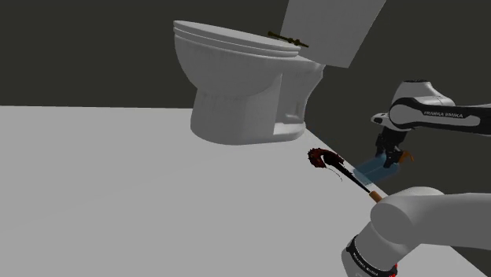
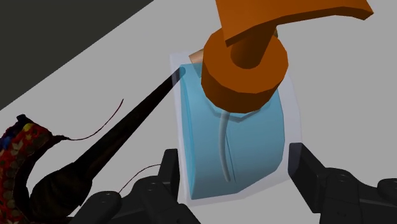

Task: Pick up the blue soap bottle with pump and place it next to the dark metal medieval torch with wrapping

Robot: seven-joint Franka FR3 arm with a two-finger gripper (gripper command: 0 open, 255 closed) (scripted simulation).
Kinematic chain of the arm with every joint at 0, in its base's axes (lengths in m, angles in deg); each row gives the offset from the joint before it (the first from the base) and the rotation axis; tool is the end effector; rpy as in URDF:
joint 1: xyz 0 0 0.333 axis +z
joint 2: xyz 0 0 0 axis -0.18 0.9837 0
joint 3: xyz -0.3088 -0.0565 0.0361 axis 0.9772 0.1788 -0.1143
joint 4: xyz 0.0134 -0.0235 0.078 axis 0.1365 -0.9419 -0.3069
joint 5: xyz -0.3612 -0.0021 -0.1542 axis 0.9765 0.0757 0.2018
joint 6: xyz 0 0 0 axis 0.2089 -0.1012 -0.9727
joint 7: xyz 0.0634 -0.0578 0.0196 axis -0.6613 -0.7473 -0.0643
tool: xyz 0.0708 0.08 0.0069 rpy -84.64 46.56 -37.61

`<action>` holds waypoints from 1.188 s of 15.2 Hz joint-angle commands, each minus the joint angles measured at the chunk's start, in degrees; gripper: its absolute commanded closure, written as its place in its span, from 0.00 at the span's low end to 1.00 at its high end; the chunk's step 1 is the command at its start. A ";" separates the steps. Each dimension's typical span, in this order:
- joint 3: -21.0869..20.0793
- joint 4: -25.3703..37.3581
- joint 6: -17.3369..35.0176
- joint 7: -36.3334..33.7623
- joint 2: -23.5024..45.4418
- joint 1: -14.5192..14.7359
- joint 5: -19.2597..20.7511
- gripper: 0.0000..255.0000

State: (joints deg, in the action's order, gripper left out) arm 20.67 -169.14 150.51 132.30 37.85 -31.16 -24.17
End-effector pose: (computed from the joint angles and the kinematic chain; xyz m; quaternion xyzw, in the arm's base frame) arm 0.1360 -0.3295 0.4337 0.9442 0.3110 -0.1015 0.0371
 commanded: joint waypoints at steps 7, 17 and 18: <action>3.60 -4.26 6.59 -1.66 2.32 -0.31 3.15 1.00; 6.60 -6.70 11.94 -3.04 5.24 -0.08 5.53 1.00; 6.60 -6.70 11.94 -3.04 5.24 -0.08 5.53 1.00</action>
State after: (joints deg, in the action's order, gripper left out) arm 27.14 -175.48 162.61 129.24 43.02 -31.21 -18.56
